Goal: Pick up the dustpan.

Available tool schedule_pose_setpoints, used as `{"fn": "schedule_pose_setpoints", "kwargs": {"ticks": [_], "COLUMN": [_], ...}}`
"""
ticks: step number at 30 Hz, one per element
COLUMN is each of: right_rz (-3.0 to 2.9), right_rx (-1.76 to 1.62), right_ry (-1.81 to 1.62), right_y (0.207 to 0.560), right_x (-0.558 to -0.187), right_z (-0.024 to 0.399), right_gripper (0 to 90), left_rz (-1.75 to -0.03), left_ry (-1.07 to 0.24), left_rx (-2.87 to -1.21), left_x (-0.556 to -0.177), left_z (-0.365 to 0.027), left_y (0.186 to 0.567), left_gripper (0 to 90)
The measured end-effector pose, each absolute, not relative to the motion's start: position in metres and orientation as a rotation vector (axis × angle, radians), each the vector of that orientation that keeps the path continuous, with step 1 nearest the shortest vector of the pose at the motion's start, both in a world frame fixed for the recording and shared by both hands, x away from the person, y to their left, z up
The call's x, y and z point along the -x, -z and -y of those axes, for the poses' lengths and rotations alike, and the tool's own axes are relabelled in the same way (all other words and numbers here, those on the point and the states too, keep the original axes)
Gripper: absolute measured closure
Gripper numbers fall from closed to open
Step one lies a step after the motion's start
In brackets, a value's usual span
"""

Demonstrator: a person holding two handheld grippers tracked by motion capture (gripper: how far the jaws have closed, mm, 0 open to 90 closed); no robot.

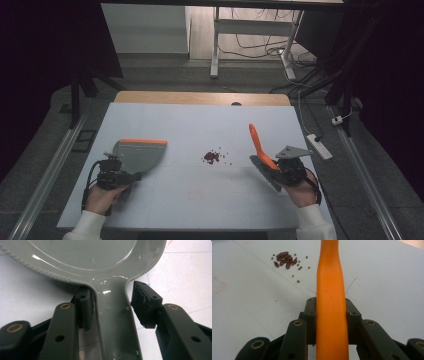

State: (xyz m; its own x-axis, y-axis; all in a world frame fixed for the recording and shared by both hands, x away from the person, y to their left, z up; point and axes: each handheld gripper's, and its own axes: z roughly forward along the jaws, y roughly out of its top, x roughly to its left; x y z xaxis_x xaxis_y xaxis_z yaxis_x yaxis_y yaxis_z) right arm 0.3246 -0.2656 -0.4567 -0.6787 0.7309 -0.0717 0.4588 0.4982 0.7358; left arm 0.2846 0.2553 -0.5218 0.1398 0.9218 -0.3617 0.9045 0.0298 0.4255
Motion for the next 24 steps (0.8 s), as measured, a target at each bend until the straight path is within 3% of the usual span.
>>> {"fn": "schedule_pose_setpoints", "kwargs": {"ticks": [11,24], "right_rz": [-2.371,-2.362], "right_rx": [-0.988,-0.974], "right_ry": [-0.995,-1.015], "right_y": [0.457,0.455], "right_x": [-0.325,-0.324], "right_z": [0.267,0.269], "right_gripper": [69.9,70.0], "left_rz": [-1.752,-1.67], "left_ry": [-0.052,-0.095], "left_rx": [-1.826,-1.813], "left_x": [-0.284,-0.279], "left_z": [-0.261,-0.267], "left_y": [0.521,0.517], "left_gripper": [61.1,61.3]}}
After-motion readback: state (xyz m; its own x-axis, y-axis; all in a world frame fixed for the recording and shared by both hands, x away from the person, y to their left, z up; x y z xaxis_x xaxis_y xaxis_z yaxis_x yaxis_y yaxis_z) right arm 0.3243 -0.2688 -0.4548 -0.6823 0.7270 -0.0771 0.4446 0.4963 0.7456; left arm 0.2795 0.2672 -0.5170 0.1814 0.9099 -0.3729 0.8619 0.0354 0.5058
